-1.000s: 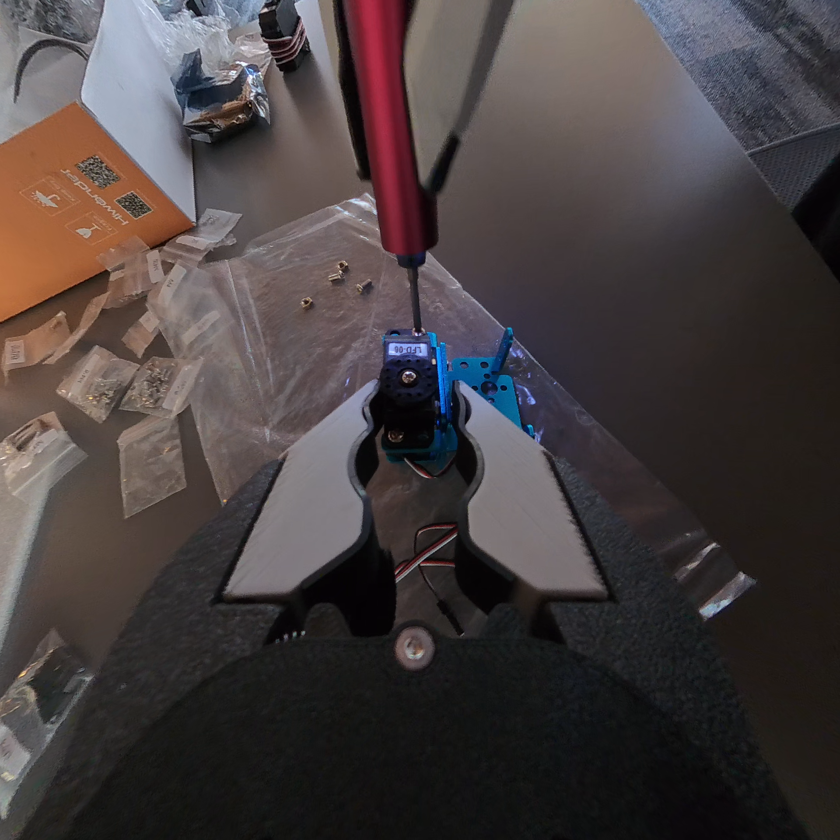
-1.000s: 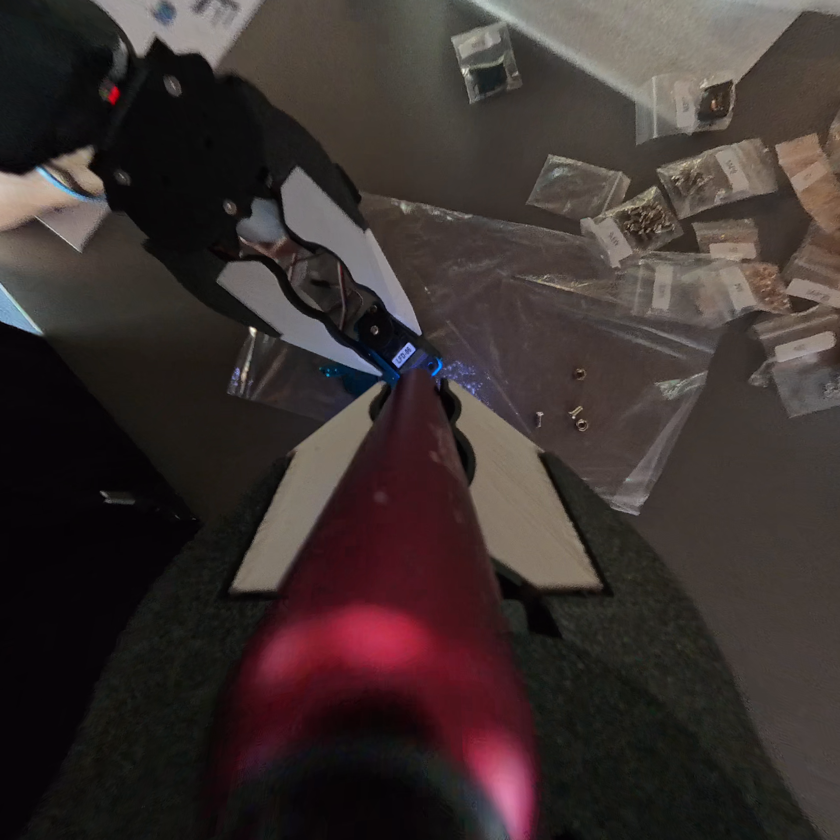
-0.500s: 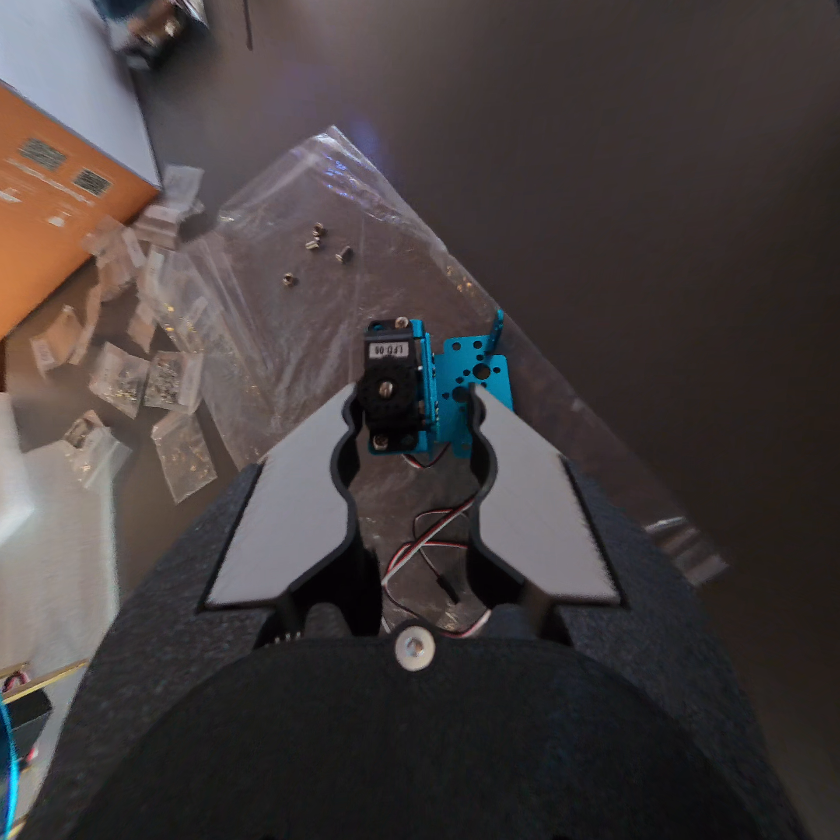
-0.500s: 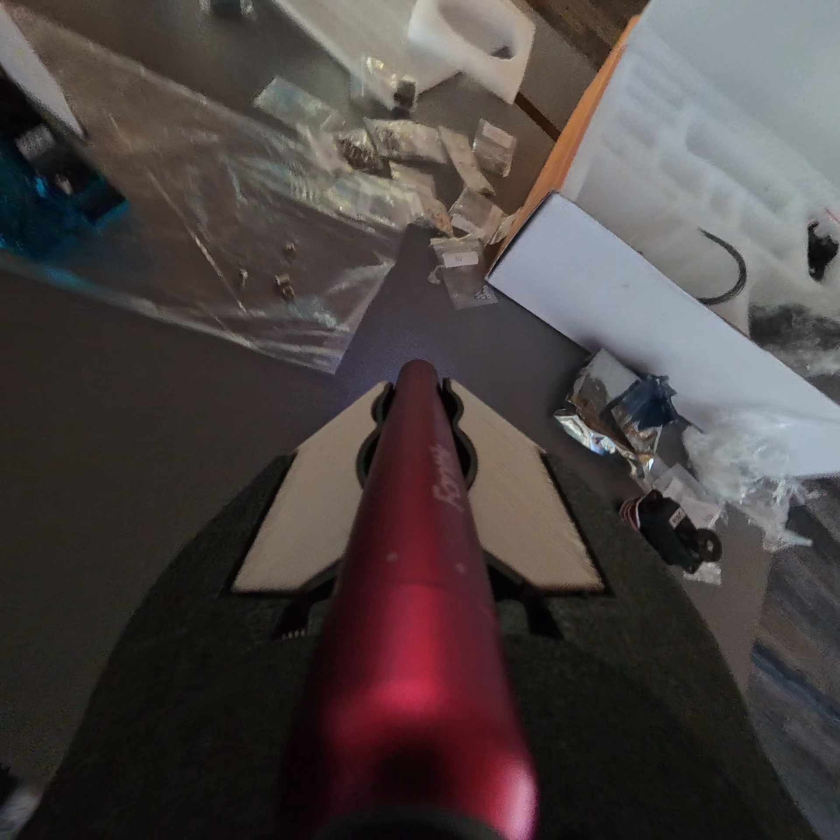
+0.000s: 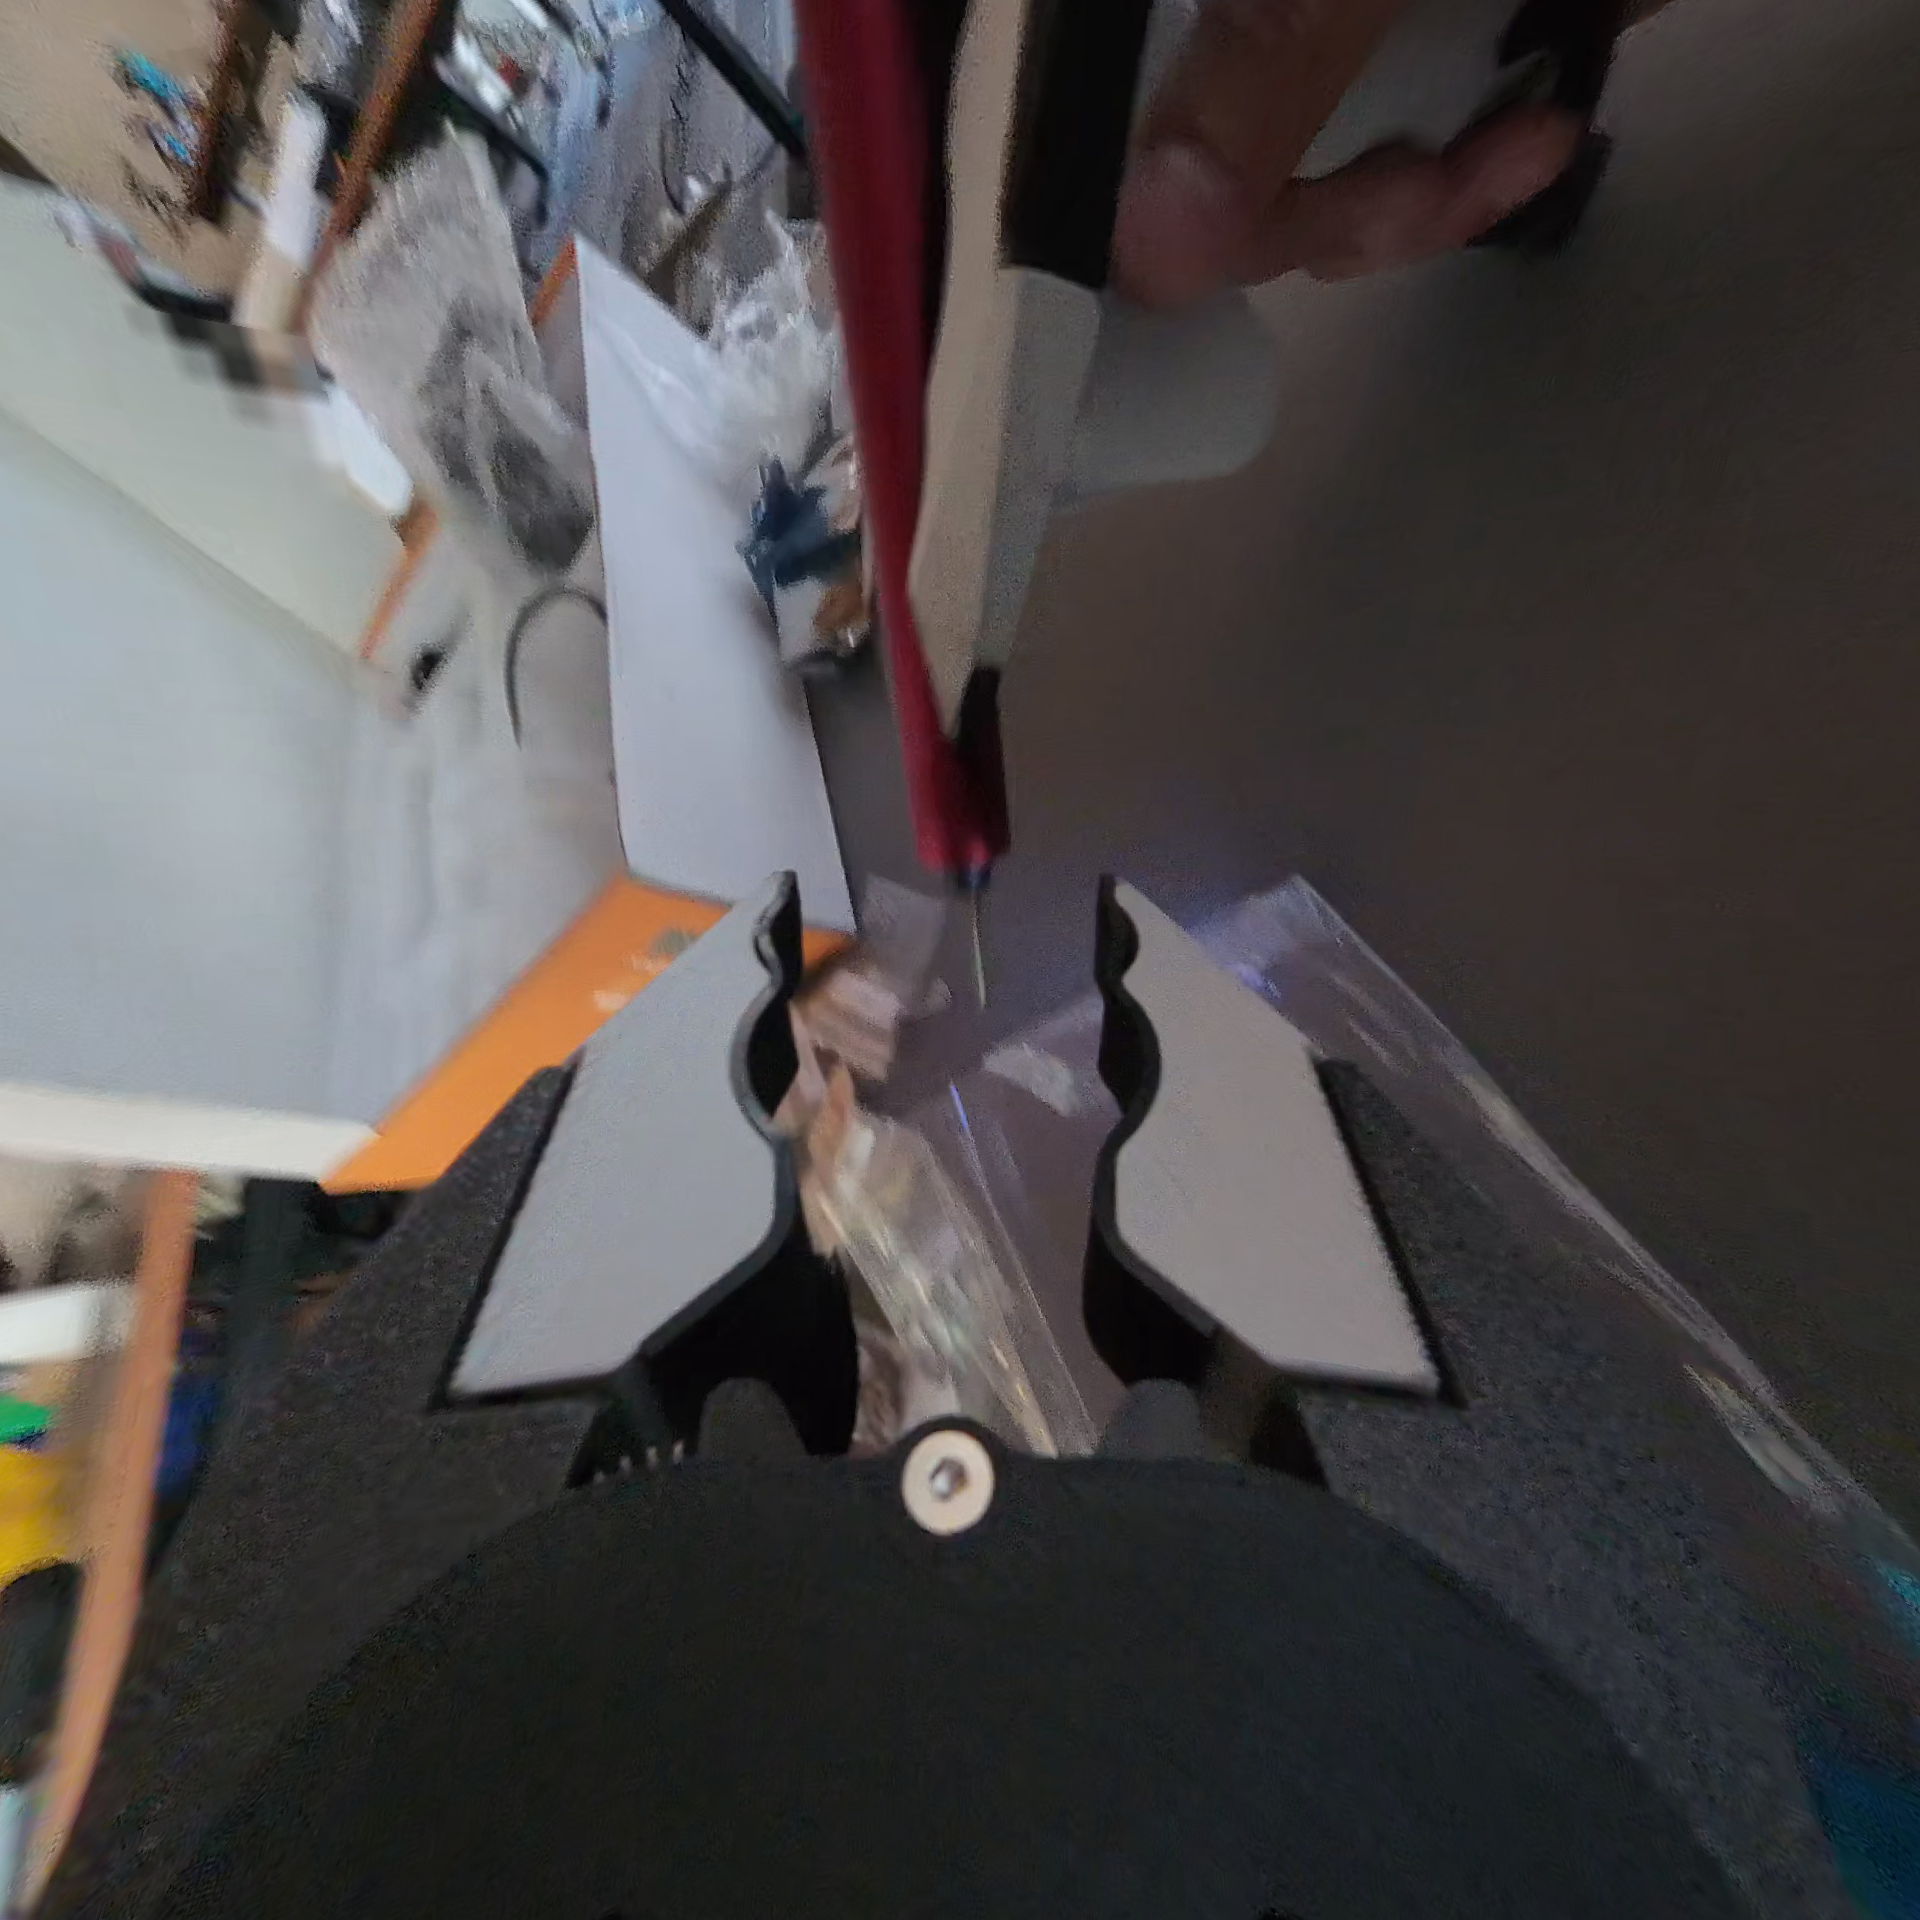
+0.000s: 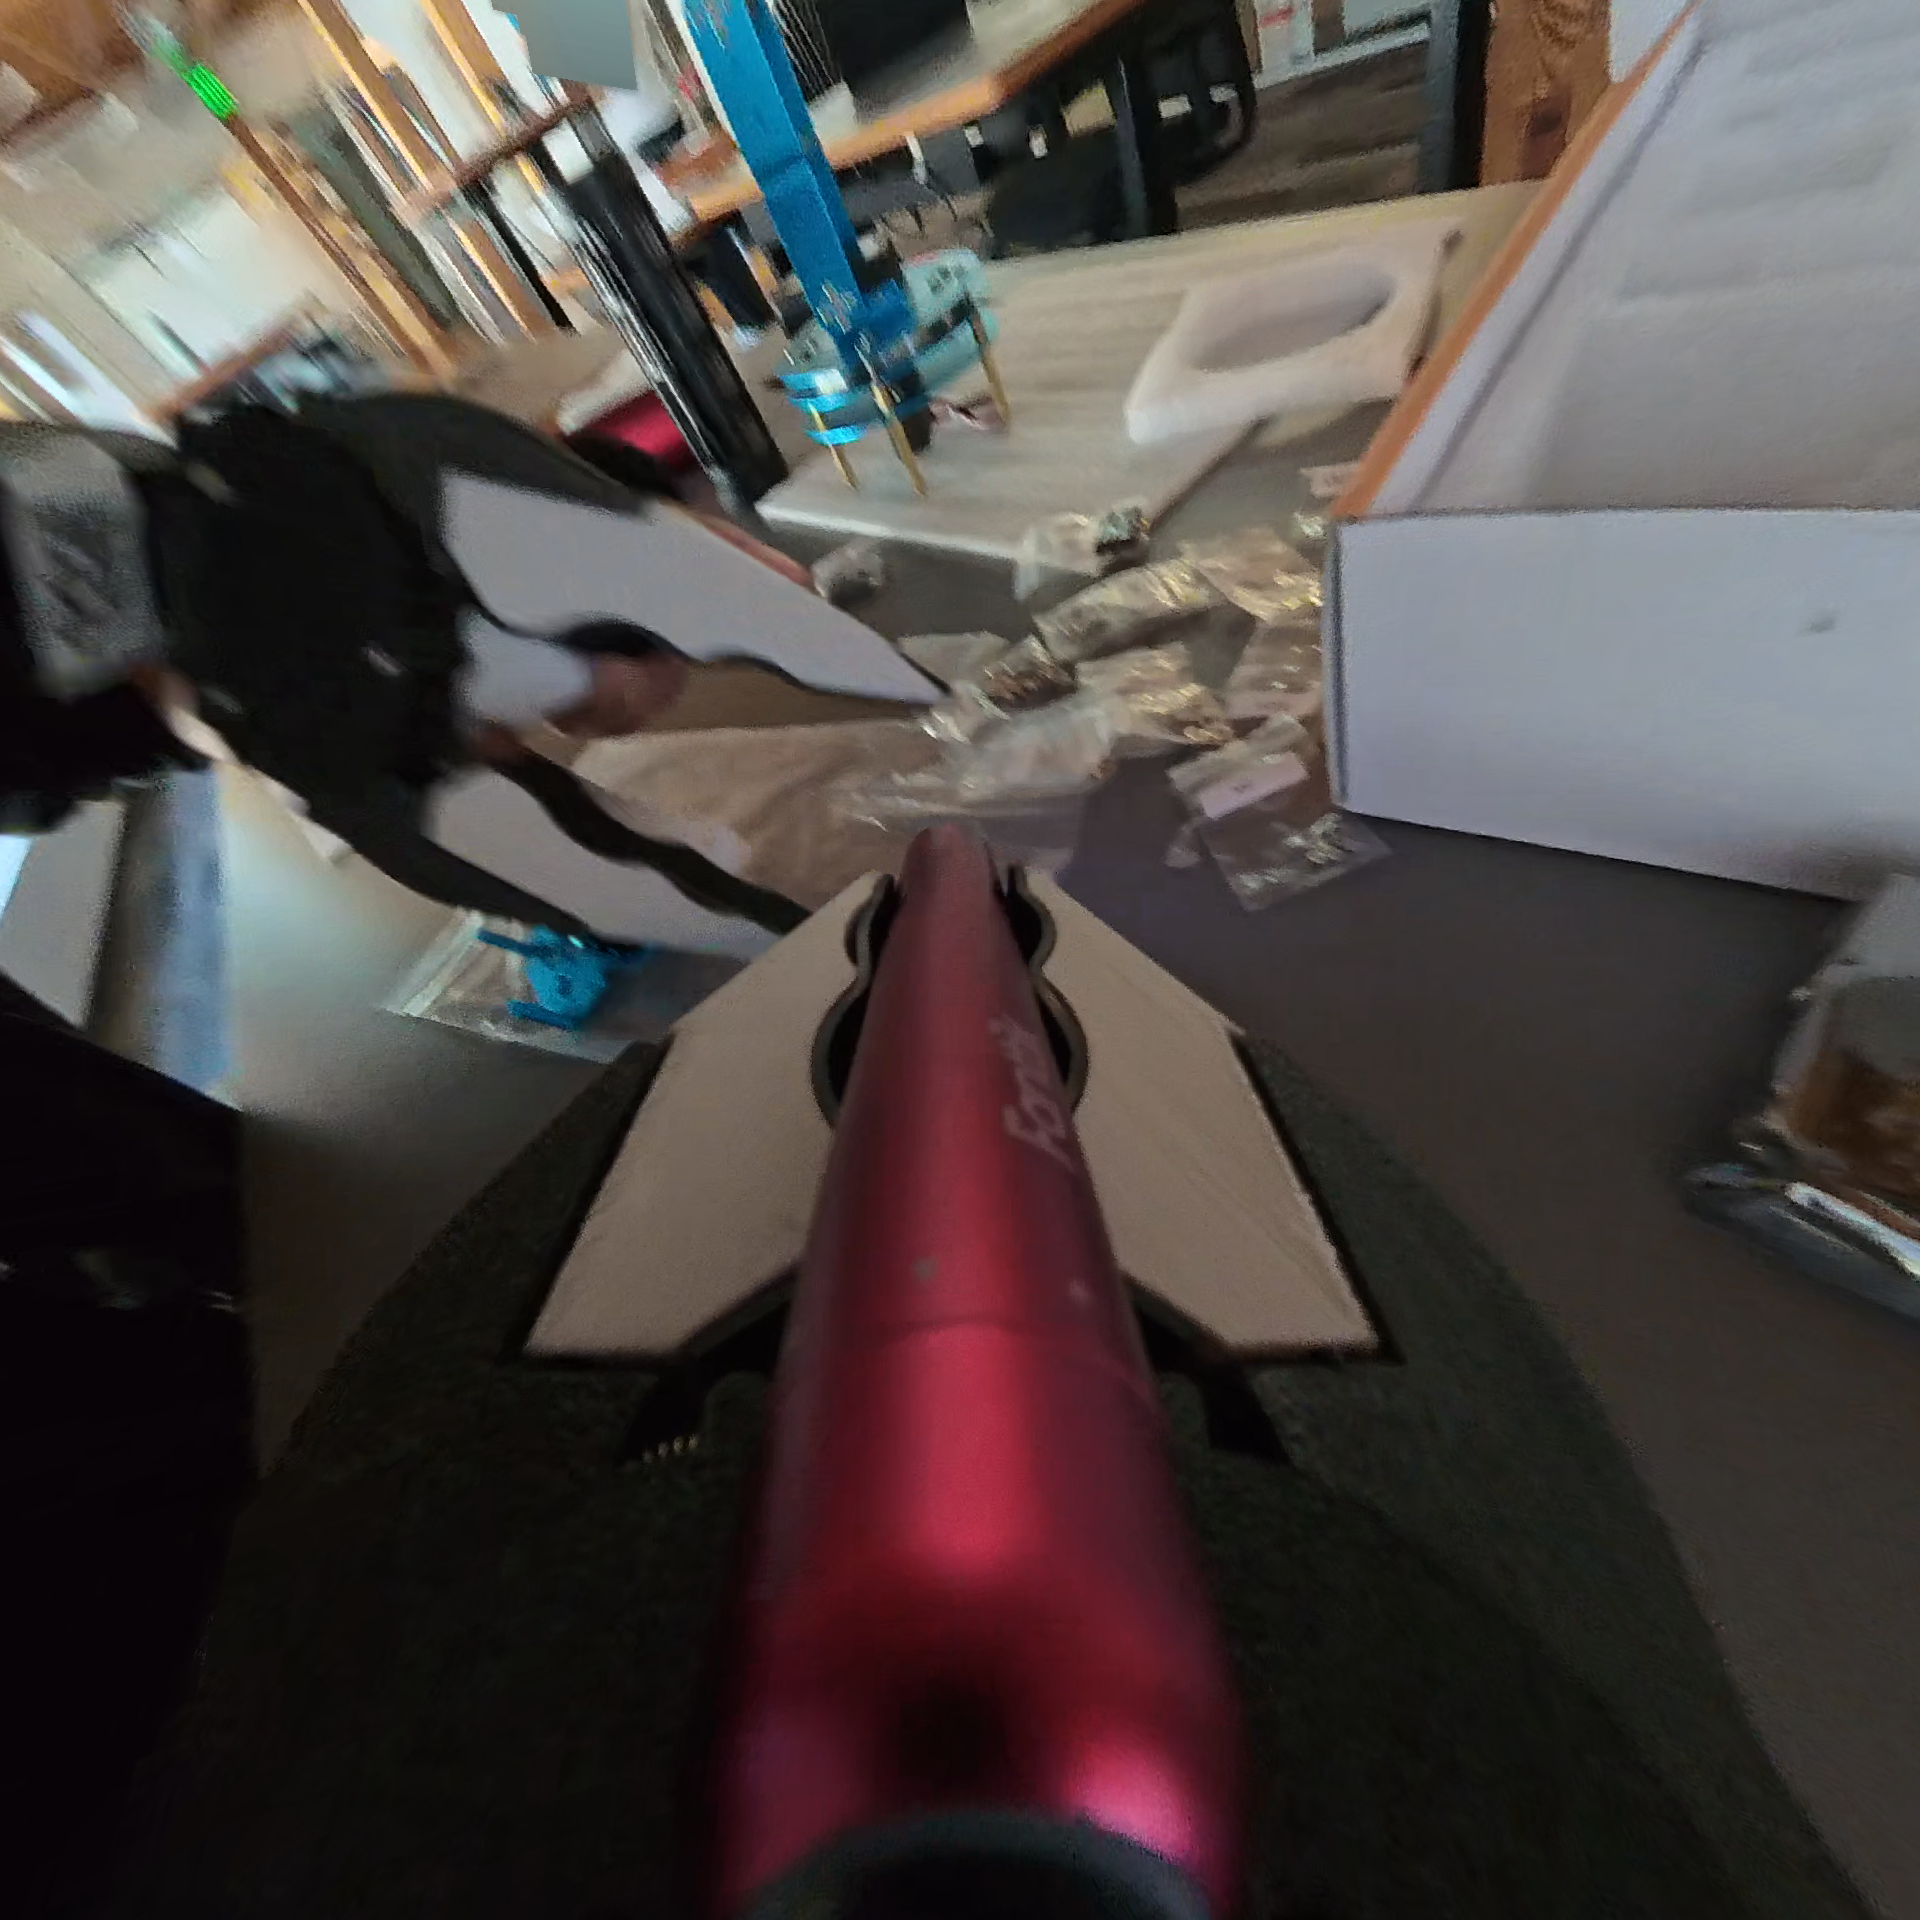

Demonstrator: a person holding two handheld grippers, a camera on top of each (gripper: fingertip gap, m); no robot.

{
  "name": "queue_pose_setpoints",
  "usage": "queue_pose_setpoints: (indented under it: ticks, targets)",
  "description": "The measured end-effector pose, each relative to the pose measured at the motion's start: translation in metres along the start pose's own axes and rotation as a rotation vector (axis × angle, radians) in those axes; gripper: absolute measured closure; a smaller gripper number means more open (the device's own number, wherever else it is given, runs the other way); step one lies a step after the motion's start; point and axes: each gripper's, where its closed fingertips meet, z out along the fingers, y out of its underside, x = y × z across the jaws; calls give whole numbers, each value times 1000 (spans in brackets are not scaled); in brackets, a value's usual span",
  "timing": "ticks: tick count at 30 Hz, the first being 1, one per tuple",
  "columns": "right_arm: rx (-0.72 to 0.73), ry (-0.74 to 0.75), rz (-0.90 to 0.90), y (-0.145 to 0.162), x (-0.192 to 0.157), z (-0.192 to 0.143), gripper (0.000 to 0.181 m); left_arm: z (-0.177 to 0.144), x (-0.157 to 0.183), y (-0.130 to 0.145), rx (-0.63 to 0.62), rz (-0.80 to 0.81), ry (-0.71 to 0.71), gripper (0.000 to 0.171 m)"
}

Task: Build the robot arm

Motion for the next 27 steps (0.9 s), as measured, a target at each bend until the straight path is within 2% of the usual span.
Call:
queue_pose_setpoints:
  ticks: [2,4,7,9,11,13,15,17,20,22,24,25,27]
  targets:
    - [43,-31,18,-5,-11,-2,160,19,-2,-11,22,71,-49,121]
    - [64,-17,23,-4,-13,-8,161,28,-2,-18,39,138,-89,150]
    - [95,-4,-12,3,-9,-28,160,33,-7,-21,45,217,-134,151]
    - [100,15,3,6,3,-52,150,37,-13,-15,38,272,-147,153]
    - [22,5,-1,17,10,-69,159,43,-12,-7,15,334,-136,154]
    - [-83,33,-44,30,19,-74,160,49,-7,-5,10,399,-131,154]
    - [-209,44,-48,46,25,-70,160,56,-3,-2,-6,443,-116,154]
    - [-357,116,-96,67,39,-64,158,63,2,1,-11,469,-94,154]
    - [-504,160,-184,81,46,-56,161,76,12,13,-54,493,-32,154]
    - [-517,169,-186,79,47,-51,161,81,14,24,-81,461,7,153]
    - [-510,173,-190,78,48,-48,161,77,12,27,-53,369,38,151]
    - [-509,172,-185,78,48,-48,161,70,10,27,-33,306,60,144]
    - [-500,167,-177,77,48,-48,162,48,2,32,-14,162,89,117]
